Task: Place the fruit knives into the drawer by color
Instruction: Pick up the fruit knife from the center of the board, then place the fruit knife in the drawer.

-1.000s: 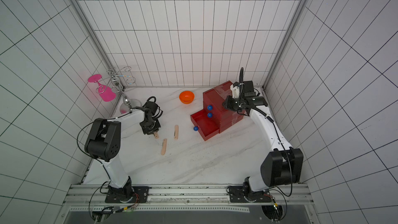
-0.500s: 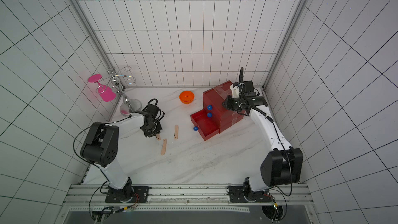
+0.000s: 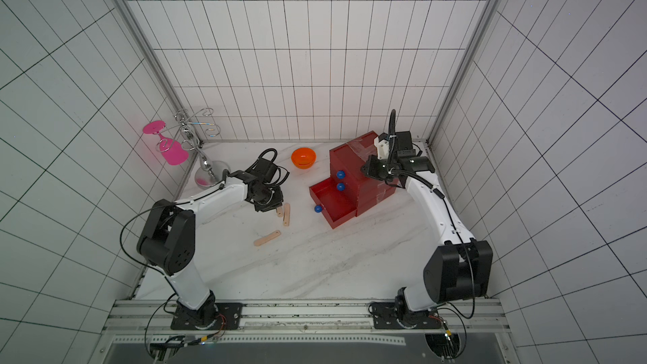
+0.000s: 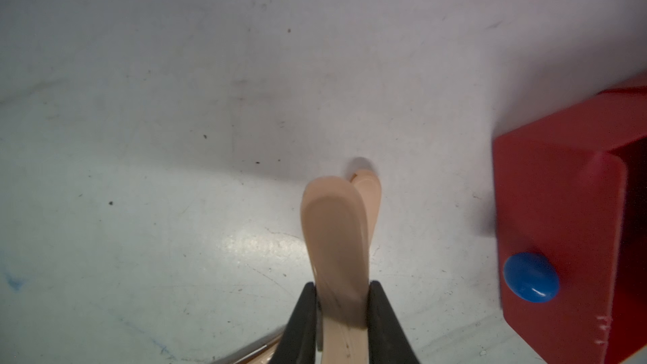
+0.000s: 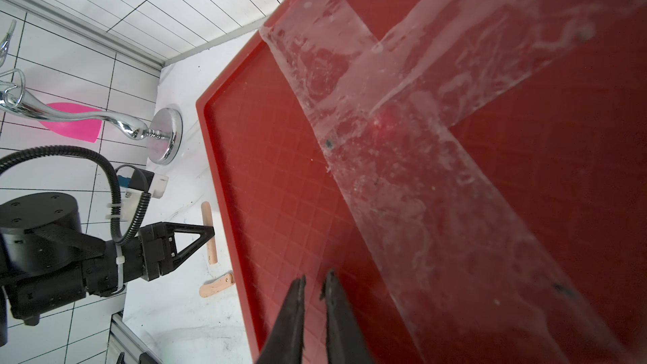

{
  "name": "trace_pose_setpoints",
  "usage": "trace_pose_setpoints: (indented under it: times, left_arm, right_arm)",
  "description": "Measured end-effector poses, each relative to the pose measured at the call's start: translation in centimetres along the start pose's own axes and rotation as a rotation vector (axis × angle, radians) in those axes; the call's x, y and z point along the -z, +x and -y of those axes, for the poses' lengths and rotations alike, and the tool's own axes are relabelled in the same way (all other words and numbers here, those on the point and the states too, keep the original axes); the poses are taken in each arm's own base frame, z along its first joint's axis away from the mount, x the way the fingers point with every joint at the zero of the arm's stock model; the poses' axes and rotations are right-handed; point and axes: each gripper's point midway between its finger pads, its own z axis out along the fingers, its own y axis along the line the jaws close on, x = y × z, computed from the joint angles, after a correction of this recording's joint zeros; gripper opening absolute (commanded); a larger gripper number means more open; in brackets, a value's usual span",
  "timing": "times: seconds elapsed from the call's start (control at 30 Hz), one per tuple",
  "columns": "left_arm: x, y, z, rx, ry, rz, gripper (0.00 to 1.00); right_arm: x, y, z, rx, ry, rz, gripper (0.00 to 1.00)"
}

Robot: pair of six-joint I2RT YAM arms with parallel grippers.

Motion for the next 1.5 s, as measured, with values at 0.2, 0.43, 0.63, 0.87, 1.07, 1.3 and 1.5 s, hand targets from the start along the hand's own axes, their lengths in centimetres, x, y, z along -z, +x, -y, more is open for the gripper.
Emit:
trace_pose_setpoints:
  times: [0.2, 0.43, 0.63, 0.87, 1.07, 1.3, 1.5]
  left_arm:
    - [1.6, -0.2, 6.0, -0.084, 0.100, 0.033, 0.17]
    - [1.0, 0.8, 12.1, -0.168, 0.181, 0.020, 0.17]
    - [0.4, 1.9, 14.3, -0.169, 0.238, -0.001, 0.17]
    - [0.2, 1.6, 16.5, -0.141, 0.316, 0.001, 0.17]
    - [-2.3, 2.4, 17.2, -0.126, 0.321, -0.036, 0.17]
    - [-3.9, 3.0, 17.4, -0.120, 0.317, -0.061, 0.17]
    - [-4.0, 3.0, 17.5, -0.116, 0.319, -0.060, 0.18]
  right_arm:
    - [0.0, 0.0, 0.0, 0.000, 0.000, 0.000, 0.16]
    - [0.0, 0.0, 0.0, 0.000, 0.000, 0.000, 0.16]
    - [0.0, 0.0, 0.0, 0.000, 0.000, 0.000, 0.16]
    - [0.0, 0.0, 0.0, 0.000, 0.000, 0.000, 0.16]
    - [0.0, 0.0, 0.0, 0.000, 0.000, 0.000, 0.16]
    - [0.0, 0.0, 0.0, 0.000, 0.000, 0.000, 0.16]
    - [0.0, 0.0, 0.0, 0.001, -0.001, -0.001, 0.16]
